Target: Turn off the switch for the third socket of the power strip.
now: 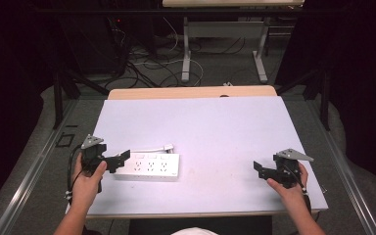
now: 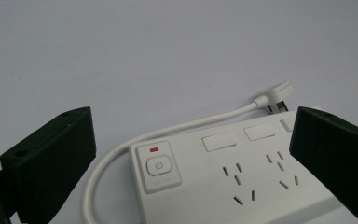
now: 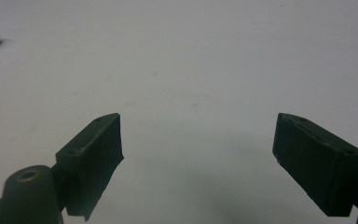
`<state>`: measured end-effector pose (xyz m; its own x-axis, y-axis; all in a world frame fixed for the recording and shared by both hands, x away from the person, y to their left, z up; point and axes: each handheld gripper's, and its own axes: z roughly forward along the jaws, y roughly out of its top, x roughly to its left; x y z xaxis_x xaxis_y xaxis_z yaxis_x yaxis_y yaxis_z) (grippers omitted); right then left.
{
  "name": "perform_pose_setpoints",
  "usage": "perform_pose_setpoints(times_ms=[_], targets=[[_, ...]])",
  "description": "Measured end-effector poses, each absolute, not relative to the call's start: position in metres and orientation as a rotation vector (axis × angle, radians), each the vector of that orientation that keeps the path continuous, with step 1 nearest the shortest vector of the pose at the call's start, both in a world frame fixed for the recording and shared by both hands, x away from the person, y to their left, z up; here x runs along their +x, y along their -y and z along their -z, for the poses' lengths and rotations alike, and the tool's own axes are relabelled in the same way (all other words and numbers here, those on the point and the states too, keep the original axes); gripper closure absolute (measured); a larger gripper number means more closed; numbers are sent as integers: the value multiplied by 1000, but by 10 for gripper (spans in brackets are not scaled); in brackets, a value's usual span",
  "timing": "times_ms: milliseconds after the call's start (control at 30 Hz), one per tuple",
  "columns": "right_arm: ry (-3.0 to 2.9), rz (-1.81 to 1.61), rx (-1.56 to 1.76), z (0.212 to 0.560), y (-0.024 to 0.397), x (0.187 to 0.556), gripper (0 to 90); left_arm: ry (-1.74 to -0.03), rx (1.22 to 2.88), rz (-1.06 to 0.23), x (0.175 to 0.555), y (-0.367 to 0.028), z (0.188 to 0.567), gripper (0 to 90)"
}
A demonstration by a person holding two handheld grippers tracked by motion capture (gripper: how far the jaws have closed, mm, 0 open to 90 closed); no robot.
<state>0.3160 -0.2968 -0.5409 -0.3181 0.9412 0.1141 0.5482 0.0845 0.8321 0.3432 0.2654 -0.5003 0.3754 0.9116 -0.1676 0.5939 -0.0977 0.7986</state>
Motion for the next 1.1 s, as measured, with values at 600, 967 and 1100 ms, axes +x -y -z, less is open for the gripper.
perform_pose_setpoints(times_ms=[600, 967, 1100], targets=[[-1912, -1140, 1464, 541, 297, 316, 151, -1329, 1779, -492, 334, -278, 525, 4], [-1914, -1143, 1456, 541, 297, 316, 151, -1353, 1759, -455, 332, -284, 533, 8], [-1917, -1136, 1453, 540, 297, 317, 151, -1360, 1755, -454, 332, -286, 536, 9]])
